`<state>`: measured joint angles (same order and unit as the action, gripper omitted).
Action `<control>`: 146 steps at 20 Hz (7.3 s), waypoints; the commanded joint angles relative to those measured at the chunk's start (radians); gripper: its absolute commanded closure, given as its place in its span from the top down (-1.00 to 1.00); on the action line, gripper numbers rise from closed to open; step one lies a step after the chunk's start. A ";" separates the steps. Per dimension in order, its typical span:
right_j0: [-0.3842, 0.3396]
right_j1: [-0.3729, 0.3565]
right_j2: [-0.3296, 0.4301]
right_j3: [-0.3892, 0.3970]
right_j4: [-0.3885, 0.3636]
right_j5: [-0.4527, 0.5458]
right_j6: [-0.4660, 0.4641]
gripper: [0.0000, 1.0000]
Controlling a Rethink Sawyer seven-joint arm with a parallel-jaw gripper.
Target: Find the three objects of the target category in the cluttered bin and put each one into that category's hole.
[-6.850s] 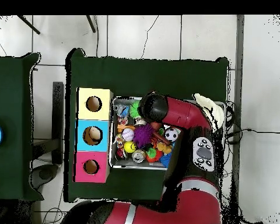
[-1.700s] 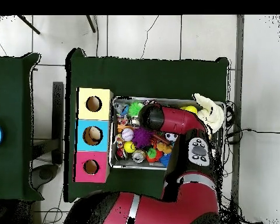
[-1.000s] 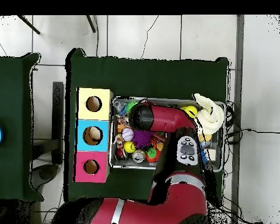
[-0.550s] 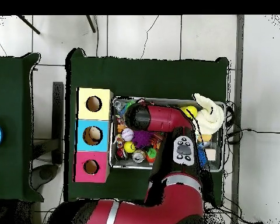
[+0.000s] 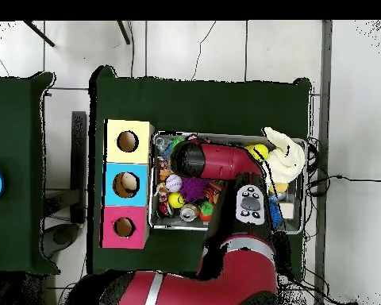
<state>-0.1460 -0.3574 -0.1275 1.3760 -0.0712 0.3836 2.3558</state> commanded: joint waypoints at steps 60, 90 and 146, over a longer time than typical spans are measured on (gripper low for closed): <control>0.017 -0.137 0.063 0.157 -0.011 0.198 0.005 -1.00; 0.041 -0.210 0.084 0.186 -0.015 0.155 0.014 -1.00; 0.294 -0.234 -0.028 -0.004 0.121 0.499 0.185 -1.00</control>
<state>0.1418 -0.6050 -0.1517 1.4098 0.0100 0.7331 2.3558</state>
